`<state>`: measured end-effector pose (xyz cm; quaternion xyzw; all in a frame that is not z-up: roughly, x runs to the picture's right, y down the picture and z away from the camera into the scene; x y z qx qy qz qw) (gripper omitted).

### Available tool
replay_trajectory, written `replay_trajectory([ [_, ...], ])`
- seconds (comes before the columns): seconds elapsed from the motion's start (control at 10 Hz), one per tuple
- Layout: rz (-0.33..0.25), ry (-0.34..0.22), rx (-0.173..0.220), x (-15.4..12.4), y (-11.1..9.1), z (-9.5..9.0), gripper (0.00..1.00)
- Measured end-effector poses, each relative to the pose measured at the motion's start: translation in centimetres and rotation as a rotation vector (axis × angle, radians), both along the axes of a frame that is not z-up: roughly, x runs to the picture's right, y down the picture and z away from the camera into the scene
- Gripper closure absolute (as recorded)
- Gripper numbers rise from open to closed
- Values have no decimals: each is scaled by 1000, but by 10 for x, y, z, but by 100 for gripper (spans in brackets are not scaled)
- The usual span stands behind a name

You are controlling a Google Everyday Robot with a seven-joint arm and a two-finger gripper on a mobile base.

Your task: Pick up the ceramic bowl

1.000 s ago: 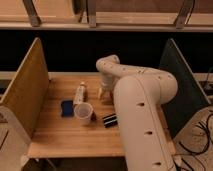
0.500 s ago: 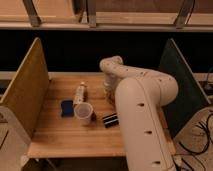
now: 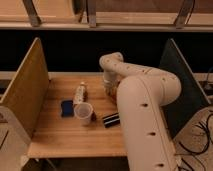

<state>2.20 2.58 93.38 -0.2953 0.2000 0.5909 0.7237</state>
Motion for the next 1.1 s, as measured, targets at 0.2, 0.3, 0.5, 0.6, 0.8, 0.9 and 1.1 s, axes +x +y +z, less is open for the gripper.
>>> replay_trajectory([
  [0.2, -27, -52, 42, -20, -11, -16, 100],
  [0.3, -37, -72, 51, -28, -11, -22, 100],
  [0.5, -75, -100, 94, -37, -16, -37, 100],
  [0.6, -97, -99, 133, -38, -22, -46, 100],
  [0.8, -145, -100, 223, -43, -37, -69, 100],
  [0.9, -159, -101, 249, -45, -40, -78, 100],
  [1.1, -178, -113, 296, -53, -39, -98, 100],
])
